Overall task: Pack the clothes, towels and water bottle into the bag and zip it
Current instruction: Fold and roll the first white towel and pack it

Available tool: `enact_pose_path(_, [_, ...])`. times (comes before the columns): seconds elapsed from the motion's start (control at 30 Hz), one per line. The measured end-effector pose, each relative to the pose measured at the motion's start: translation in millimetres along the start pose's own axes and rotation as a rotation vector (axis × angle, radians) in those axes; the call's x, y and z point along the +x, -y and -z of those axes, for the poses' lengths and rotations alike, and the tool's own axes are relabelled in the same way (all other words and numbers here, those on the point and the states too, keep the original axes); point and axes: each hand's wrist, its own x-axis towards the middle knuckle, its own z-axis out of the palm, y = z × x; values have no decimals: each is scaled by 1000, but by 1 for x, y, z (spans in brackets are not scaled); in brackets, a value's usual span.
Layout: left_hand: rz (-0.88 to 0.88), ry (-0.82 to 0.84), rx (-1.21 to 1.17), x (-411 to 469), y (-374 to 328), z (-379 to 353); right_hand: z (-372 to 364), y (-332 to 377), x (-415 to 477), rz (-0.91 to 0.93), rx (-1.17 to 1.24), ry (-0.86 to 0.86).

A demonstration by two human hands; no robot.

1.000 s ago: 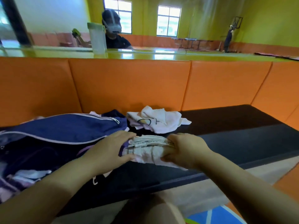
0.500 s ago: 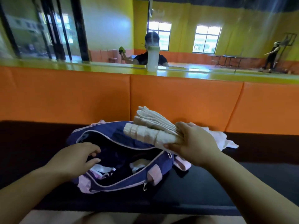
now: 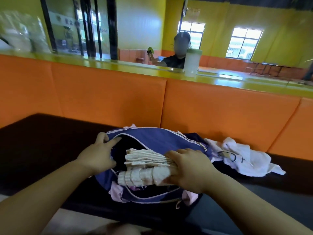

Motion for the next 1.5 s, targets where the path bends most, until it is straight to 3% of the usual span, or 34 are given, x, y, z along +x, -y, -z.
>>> enact_pose_path(0.13, [-56, 128, 16, 1, 0, 13, -7, 6, 21, -106, 58, 86])
enact_pose_path(0.27, [-114, 139, 1, 3, 1, 20, -10, 9, 42, -210, 6, 28])
enact_pose_path(0.4, [-167, 144, -27, 4, -6, 31, -14, 17, 60, -203, -112, -42])
enact_pose_path(0.6, [-181, 155, -74, 10, -6, 37, -8, 35, 79, -150, -105, -47])
enact_pose_path(0.73, [-181, 169, -105, 10, -3, 38, -3, 31, 78, -174, -236, -303])
enact_pose_path(0.83, [-197, 173, -105, 11, -6, 38, -3, 24, 78, -248, -315, -377])
enact_pose_path(0.97, [-203, 129, -104, 15, -8, 40, -12, 30, 83, -225, -251, -287])
enact_pose_path(1.13, [-226, 96, -57, 13, -7, 38, -37, 47, 85, -48, -106, 72])
enact_pose_path(1.3, [-237, 112, -96, 12, -5, 38, -28, 29, 72, 51, -82, 222])
enact_pose_path(1.4, [-227, 114, -103, 13, -6, 37, -21, 19, 62, 120, -211, 257])
enact_pose_path(1.5, [-228, 108, -90, 13, -8, 35, -21, 18, 62, 112, -270, 175])
